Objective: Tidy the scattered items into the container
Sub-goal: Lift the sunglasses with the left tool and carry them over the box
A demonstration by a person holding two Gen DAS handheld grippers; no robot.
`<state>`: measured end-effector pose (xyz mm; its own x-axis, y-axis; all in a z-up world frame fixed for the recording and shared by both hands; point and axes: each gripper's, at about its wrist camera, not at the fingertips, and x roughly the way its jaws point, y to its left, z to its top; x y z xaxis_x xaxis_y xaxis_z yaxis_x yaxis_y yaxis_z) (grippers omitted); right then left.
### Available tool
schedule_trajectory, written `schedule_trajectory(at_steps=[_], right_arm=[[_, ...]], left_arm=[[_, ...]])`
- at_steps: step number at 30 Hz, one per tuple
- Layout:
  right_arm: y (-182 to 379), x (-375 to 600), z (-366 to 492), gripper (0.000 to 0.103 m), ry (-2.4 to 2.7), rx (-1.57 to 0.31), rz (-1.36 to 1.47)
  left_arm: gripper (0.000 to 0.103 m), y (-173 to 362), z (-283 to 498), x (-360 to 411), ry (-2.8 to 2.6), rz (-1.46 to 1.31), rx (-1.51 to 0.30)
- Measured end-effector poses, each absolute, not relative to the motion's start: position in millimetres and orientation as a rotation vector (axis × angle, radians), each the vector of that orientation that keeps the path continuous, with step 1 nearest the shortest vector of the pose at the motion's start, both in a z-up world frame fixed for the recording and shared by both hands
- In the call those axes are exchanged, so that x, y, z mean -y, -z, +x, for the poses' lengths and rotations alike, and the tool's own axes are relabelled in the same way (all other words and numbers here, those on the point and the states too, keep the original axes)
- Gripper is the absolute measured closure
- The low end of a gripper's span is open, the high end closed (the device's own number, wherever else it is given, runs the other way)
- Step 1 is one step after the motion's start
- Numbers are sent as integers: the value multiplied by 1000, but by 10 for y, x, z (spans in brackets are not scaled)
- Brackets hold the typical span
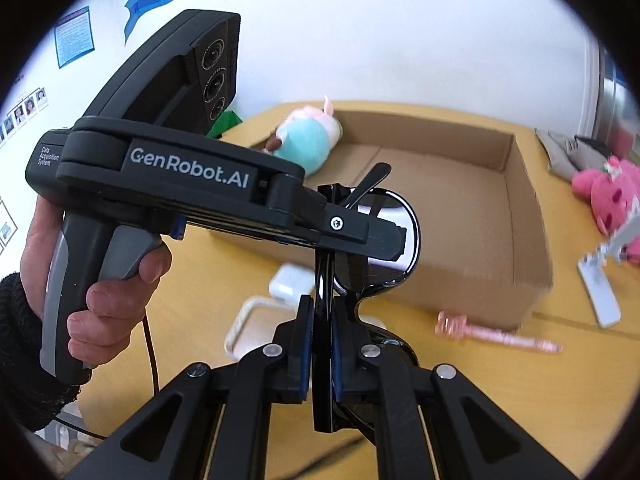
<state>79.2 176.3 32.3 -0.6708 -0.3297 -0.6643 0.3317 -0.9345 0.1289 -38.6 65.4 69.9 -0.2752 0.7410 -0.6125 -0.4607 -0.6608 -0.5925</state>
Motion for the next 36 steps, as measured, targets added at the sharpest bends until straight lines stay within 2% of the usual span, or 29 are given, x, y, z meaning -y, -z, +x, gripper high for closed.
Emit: schedule_trajectory(at_steps=[12,20,27,36], right_arm=[[-1496,-1574,-154,96,2631,-51,775],[-2016,-1537,-993,96,2575,8,760],[-1799,-1549,-1755,96,2511,83,920],[-778,-1664,-2397,96,2379,267,1208]], left_arm=[[71,-2088,-1258,-305,-2168,-924,205],[72,-2443,-2107,-137,-2257,-922,132],[72,-2059,-2772,-128,-2248,-1066,154],[72,-968,-3334,-269,-2160,-1359,169]])
